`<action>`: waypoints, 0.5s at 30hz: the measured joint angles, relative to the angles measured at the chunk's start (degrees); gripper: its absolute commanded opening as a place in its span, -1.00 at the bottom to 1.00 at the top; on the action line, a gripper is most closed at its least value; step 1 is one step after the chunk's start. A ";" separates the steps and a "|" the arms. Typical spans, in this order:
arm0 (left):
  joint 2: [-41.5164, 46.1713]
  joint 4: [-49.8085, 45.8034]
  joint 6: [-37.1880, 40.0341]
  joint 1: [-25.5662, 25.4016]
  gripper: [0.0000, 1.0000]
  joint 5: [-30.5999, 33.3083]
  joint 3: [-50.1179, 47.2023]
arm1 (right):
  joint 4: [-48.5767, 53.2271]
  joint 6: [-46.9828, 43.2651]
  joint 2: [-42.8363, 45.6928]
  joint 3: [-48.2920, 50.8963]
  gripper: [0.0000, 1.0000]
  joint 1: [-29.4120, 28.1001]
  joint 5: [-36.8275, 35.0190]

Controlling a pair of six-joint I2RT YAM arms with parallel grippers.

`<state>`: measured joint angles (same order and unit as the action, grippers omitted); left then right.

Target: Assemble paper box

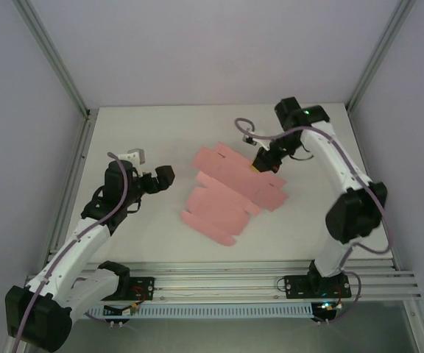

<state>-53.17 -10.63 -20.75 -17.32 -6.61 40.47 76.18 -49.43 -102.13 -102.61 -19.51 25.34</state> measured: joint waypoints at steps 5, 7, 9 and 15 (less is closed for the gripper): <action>-2.75 4.52 4.50 0.00 1.00 -9.33 -0.15 | -0.87 -4.83 -9.81 -1.66 -1.00 -6.80 -20.15; -5.03 7.80 5.92 0.17 0.99 -12.35 -0.20 | -5.11 -6.64 -11.61 -0.28 -1.00 -8.26 -22.45; -7.91 9.79 6.69 0.50 1.00 -13.97 0.00 | -9.57 -7.87 -11.50 1.16 -1.00 -8.48 -22.43; -19.85 9.27 7.02 1.62 1.00 -15.30 5.40 | -24.06 -10.23 -5.92 10.29 -1.00 -10.01 -21.77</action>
<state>-73.01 -1.37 -13.74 -15.70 -21.91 45.87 52.12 -59.66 -108.05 -92.31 -29.52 3.57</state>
